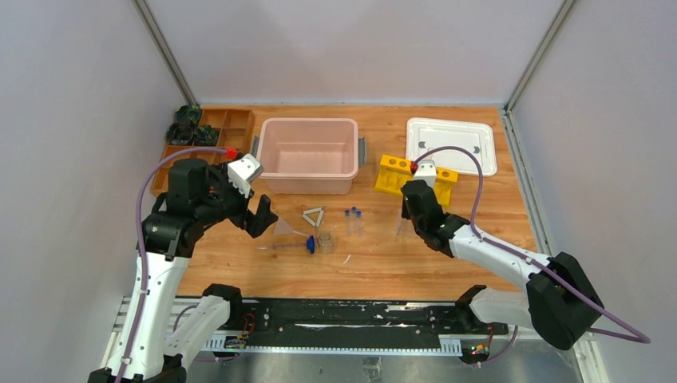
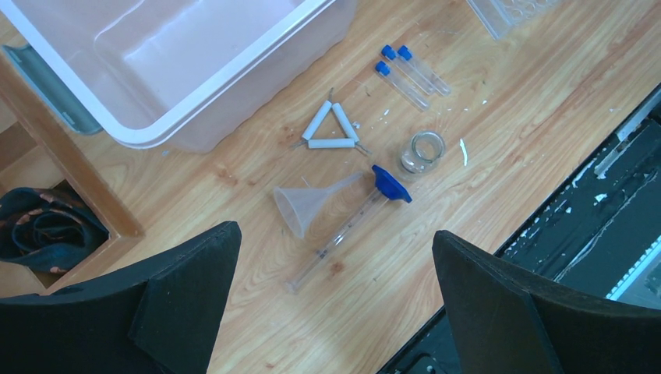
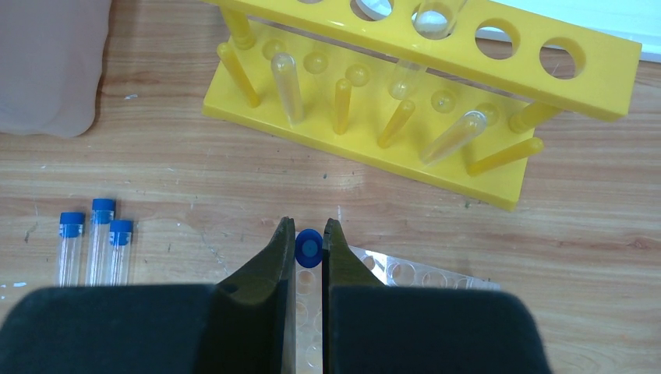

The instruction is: Organize the chemistry lab equipment

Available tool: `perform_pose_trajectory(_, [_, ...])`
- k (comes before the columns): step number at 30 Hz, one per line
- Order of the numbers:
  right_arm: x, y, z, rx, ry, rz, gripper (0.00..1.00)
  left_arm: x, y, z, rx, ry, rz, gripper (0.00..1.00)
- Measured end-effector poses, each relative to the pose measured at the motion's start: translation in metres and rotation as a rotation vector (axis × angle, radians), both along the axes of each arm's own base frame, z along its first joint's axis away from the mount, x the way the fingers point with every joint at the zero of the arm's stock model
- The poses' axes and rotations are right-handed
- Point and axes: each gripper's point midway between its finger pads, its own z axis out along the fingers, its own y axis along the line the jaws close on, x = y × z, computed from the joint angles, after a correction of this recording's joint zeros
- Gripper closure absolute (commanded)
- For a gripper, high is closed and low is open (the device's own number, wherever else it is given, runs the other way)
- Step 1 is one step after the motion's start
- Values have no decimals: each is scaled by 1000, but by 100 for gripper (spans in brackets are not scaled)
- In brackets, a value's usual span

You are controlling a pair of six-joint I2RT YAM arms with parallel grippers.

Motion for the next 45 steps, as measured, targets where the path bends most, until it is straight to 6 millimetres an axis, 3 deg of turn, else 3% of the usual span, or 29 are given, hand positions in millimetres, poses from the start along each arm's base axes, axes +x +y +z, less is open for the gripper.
perform_pose_trajectory(14, [6, 3, -4, 40, -24, -19, 100, -2, -1, 2, -5, -7, -6, 0])
perform_pose_trajectory(27, [-2, 12, -21, 89, 41, -1, 96, -2, -1, 2, -4, -8, -7, 0])
perform_pose_trajectory(31, [-2, 13, -28, 87, 60, -11, 84, -2, -1, 2, -1, -11, -9, 0])
perform_pose_trajectory(35, [-3, 13, -28, 88, 59, -15, 59, 0, -1, 3, -1, -11, -10, 0])
perform_pose_trajectory(38, [-7, 13, -28, 74, 69, -9, 45, 1, -1, 4, -1, -10, -10, 0])
perform_pose_trajectory(41, [-10, 14, -19, 66, 69, 2, 39, 1, -1, 3, -1, -7, -10, 0])
perform_pose_trajectory(45, [-7, 21, 17, 87, 36, 8, 46, 0, -2, 4, -4, -6, -14, 0])
